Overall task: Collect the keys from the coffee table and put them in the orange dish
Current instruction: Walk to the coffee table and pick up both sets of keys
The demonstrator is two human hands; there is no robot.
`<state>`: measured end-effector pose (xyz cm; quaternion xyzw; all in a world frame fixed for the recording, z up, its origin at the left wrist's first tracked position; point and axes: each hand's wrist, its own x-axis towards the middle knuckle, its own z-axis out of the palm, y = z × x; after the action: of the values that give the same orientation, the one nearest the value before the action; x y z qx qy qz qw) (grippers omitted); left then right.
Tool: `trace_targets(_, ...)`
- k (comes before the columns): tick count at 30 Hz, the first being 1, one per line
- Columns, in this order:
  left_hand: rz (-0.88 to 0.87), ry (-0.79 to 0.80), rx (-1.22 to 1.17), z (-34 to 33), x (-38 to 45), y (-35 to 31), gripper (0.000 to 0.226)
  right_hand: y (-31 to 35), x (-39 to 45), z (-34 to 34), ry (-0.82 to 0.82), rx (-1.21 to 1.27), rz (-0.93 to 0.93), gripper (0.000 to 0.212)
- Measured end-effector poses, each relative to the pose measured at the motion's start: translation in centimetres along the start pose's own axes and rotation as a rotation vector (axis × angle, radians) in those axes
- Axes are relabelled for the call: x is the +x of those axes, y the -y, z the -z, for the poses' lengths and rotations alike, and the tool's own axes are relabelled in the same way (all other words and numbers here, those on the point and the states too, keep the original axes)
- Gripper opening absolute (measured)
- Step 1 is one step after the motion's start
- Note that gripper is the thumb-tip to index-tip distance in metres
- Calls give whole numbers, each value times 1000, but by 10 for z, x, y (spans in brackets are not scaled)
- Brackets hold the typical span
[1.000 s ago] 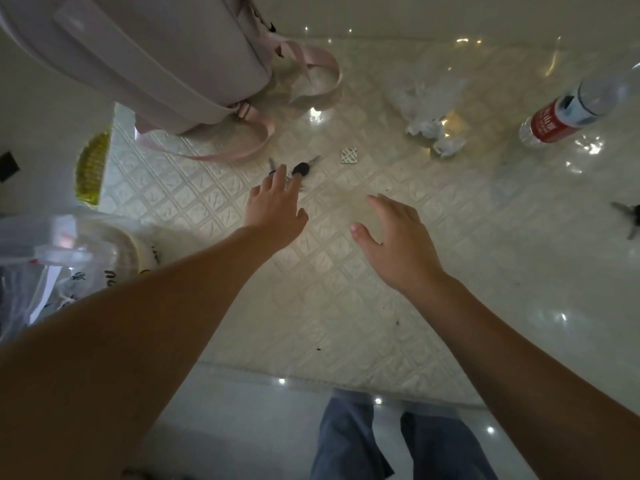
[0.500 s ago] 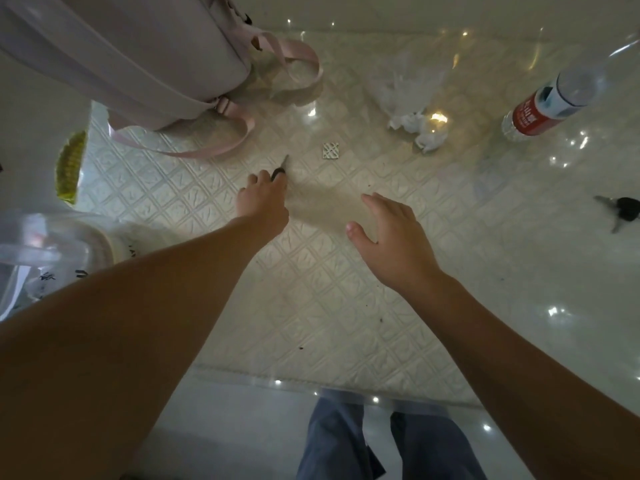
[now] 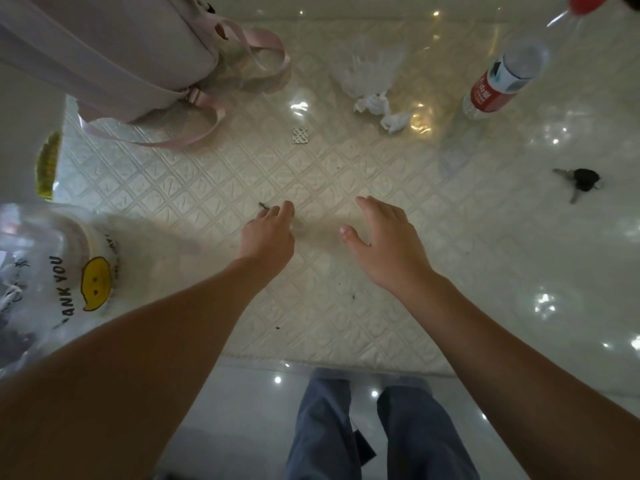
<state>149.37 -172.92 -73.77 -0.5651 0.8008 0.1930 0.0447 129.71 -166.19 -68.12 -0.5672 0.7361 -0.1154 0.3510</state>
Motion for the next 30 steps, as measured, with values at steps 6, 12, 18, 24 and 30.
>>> trace_targets(6,-160,-74,-2,14,5,-56,23,-25,-20,30,-52,-19,-34,62)
trace_targets(12,-293,-74,-8,31,11,-129,21,-62,-43,78,-113,-3,-90,63)
trace_targets(18,-398,-1,19,16,22,-196,19,-112,-60,116,-171,-18,-154,63)
trace_targets(24,-442,65,95,-26,33,-237,18,-160,-67,122,-187,-1,-195,63)
trace_targets(30,-466,129,274,-52,29,-240,55,-184,-74,112,-157,35,-227,62)
